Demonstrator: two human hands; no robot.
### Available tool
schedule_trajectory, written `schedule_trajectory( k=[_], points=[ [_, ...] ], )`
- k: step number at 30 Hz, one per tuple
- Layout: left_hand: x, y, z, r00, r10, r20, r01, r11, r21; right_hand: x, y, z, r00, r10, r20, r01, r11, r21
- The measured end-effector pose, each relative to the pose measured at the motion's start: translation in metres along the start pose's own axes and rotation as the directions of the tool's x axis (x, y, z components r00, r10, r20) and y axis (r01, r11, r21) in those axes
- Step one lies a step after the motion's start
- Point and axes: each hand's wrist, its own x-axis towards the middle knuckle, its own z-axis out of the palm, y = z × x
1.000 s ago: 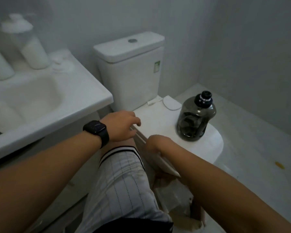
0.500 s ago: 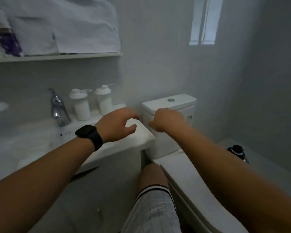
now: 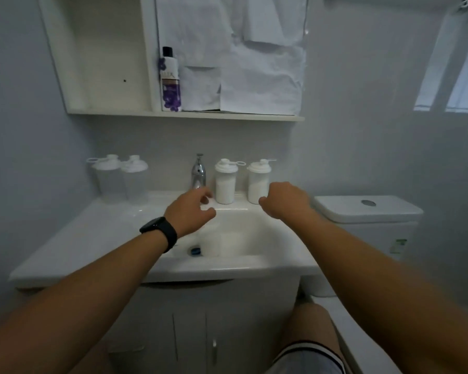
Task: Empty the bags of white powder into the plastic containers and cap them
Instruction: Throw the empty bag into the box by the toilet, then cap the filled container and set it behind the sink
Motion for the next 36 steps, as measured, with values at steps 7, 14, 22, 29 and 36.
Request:
schedule_trajectory(
  k=[7, 14, 22, 29, 36],
  points=[
    [0.003, -0.043, 0.028, 0.951, -0.299, 0.082, 0.31, 0.931, -0.192, 0.017, -0.012, 0.065, 0.998, -0.036, -0.045, 0.034, 0.999, -0.043],
    [0.027, -0.063, 0.066, 0.857, -0.454, 0.244, 0.512, 0.805, -0.299, 0.03, -0.011, 0.12, 0.993, -0.058, -0.105, 0.053, 0.997, -0.054],
    [0.057, -0.088, 0.098, 0.799, -0.427, 0.424, 0.571, 0.76, -0.312, 0.063, 0.016, 0.151, 0.967, 0.06, -0.247, -0.061, 0.998, 0.005],
    [0.081, -0.109, 0.109, 0.829, -0.264, 0.492, 0.444, 0.846, -0.295, 0.109, 0.032, 0.162, 0.96, 0.231, -0.157, -0.226, 0.973, 0.047],
    [0.077, -0.111, 0.109, 0.873, -0.217, 0.436, 0.395, 0.839, -0.374, 0.126, 0.029, 0.164, 0.976, 0.182, -0.116, -0.175, 0.982, 0.063]
  ],
)
